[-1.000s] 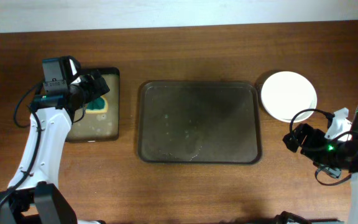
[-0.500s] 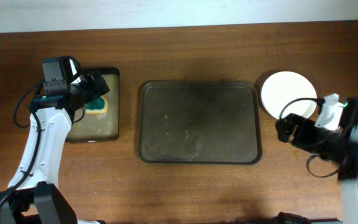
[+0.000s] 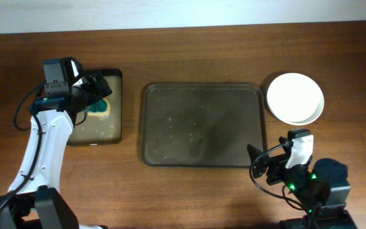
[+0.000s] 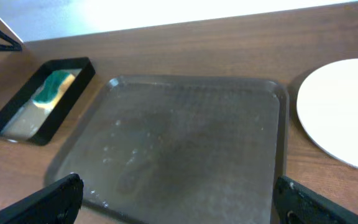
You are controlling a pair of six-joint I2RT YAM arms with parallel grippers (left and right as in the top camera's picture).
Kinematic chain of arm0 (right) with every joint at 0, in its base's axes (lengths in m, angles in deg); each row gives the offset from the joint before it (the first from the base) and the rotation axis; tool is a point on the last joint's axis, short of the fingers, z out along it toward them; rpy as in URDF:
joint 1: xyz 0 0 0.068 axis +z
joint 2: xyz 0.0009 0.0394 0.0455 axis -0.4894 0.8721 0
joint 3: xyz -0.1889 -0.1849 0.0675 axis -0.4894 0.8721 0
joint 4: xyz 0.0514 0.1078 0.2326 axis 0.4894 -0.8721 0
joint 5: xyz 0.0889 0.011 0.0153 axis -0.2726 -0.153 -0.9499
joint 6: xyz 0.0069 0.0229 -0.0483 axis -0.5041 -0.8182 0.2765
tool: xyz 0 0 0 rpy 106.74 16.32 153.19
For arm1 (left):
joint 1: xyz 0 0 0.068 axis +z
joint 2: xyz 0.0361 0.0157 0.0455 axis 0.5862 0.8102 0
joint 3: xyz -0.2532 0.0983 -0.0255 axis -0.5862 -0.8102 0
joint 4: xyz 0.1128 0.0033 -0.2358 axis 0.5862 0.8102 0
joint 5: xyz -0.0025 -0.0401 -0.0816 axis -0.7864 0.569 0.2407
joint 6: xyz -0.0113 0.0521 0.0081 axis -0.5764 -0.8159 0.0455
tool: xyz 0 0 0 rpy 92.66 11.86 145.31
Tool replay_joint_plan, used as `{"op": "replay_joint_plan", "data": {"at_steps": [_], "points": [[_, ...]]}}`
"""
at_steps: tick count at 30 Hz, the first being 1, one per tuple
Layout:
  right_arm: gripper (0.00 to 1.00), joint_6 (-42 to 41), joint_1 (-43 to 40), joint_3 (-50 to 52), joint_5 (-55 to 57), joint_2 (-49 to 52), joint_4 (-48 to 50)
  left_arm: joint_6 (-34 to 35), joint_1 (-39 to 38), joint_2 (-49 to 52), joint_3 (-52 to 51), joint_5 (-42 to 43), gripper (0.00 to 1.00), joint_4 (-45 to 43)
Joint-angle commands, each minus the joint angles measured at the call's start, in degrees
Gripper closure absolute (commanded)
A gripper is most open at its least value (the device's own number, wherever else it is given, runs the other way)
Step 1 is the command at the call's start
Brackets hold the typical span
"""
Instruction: Clean dirty plates on tray and stack at the side
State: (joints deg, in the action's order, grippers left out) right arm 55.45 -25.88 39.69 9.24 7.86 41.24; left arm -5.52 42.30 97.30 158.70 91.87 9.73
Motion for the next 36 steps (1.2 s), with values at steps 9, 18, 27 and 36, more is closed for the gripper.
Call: {"op": "replay_joint_plan", "data": {"at_steps": [9,18,27,36], "points": [[0.02,1.07,4.52,20.02,-3.63,-19.41,20.44,-1.07,0.24,-0.07,0.46,0.59,0.01,0.04],[0.02,1.57,5.2,22.73,-1.73,-22.49,24.41,-1.07,0.24,-0.07,0.46,0.59,0.01,0.04],[0.02,2.8,5.27,28.28,-1.73,-22.49,35.45,-1.09,0.24,-0.07,0.46,0.59,0.01,0.04],[0.02,10.12,5.25,28.28,2.8,-22.49,27.17,-1.09,0.24,-0.07,0.46,0.59,0.01,0.04]]}}
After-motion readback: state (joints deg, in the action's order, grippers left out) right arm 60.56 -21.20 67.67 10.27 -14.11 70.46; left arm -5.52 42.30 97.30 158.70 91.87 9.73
